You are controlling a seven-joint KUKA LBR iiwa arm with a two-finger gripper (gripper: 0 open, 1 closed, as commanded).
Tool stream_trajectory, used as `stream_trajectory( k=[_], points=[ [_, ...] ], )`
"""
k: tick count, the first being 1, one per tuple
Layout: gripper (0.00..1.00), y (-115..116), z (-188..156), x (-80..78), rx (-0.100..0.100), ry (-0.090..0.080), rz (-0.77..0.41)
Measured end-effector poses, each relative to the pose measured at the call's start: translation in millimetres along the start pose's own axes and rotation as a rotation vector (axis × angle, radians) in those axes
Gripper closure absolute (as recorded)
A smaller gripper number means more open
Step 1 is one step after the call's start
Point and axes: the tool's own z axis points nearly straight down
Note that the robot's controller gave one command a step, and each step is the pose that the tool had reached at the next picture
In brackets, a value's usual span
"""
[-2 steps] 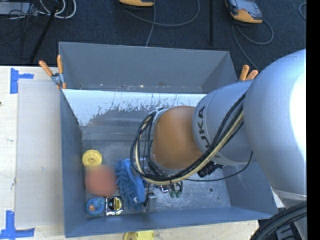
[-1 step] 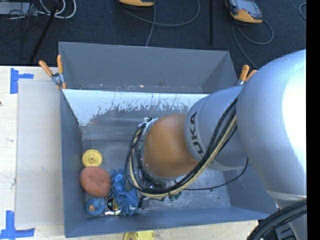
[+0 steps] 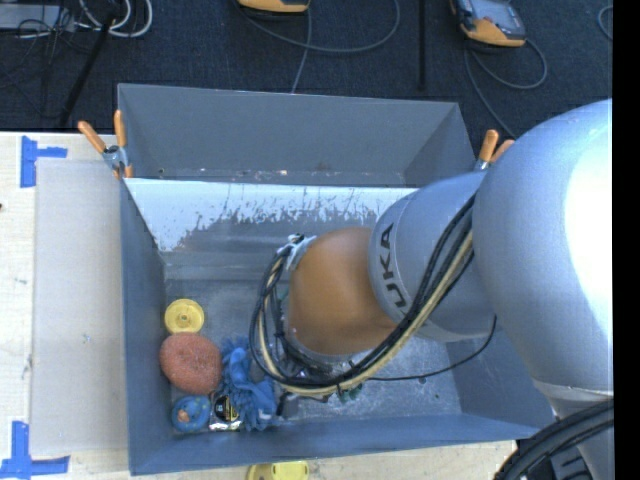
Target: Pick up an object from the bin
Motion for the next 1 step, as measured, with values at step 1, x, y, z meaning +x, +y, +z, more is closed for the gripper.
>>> stream_trajectory(
  k=[1],
  points=[
    [1.00,-22.5,-155.5,-14.4,-0.002,0.014,0.015]
  ],
)
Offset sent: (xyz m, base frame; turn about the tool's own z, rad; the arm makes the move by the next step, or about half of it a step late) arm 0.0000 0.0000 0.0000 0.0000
